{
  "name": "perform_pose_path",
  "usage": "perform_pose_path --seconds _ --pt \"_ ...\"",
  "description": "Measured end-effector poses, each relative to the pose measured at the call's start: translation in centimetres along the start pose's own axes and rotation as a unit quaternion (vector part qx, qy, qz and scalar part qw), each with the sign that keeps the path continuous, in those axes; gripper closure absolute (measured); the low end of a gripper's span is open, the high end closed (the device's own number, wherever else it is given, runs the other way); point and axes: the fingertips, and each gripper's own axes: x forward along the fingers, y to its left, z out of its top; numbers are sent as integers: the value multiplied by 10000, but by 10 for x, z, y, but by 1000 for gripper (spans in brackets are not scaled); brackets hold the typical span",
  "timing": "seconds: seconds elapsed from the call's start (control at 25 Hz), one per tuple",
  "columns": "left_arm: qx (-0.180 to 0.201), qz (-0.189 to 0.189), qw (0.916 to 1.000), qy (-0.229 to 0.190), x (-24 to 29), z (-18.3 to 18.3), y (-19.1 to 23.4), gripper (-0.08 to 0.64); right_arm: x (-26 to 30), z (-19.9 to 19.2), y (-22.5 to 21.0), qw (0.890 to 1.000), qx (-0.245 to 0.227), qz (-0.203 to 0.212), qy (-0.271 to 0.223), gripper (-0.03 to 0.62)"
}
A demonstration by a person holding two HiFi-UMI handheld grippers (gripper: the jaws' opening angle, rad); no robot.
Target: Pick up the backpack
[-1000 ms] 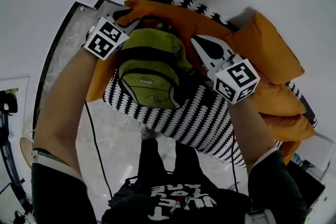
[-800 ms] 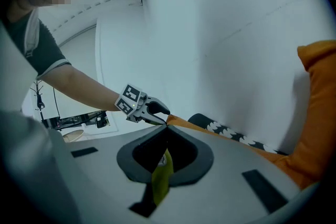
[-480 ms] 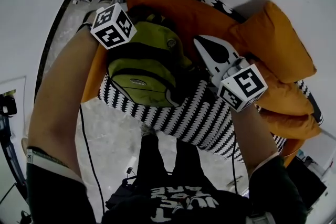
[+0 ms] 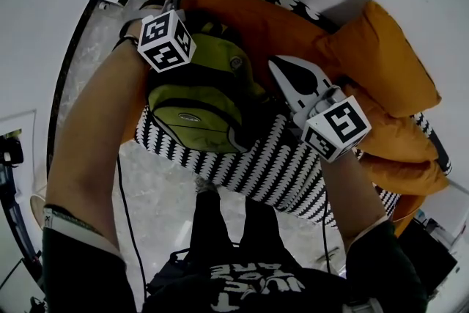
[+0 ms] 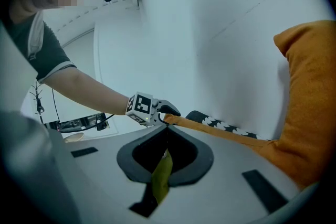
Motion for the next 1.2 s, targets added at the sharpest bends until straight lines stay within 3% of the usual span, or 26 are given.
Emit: perform_pose_path --seconds 0.08,0.28,0.4,0.48,0.88,1.04,1.2 --pt "53 -24 10000 -12 0 2 -2 322 -1 -1 0 10000 11 -8 -2 566" --pt "368 349 9984 247 8 5 0 336 0 -4 2 10000 82 -42 28 566" --pt "423 557 9975 134 3 7 0 419 -2 -7 3 10000 46 -24 46 566" --pt "297 823 9962 -42 -9 11 5 491 -5 -7 3 10000 58 -37 47 566" --pt "-670 1622 9834 -464 -60 19 14 499 -5 3 8 9998 139 -126 -34 566" --pt "-1547 1863 9658 -926 -91 29 13 491 -12 14 13 9996 164 -195 -108 566" --pt "-2654 2010 9297 -1578 -127 37 8 476 -21 26 19 9990 247 -297 -220 566"
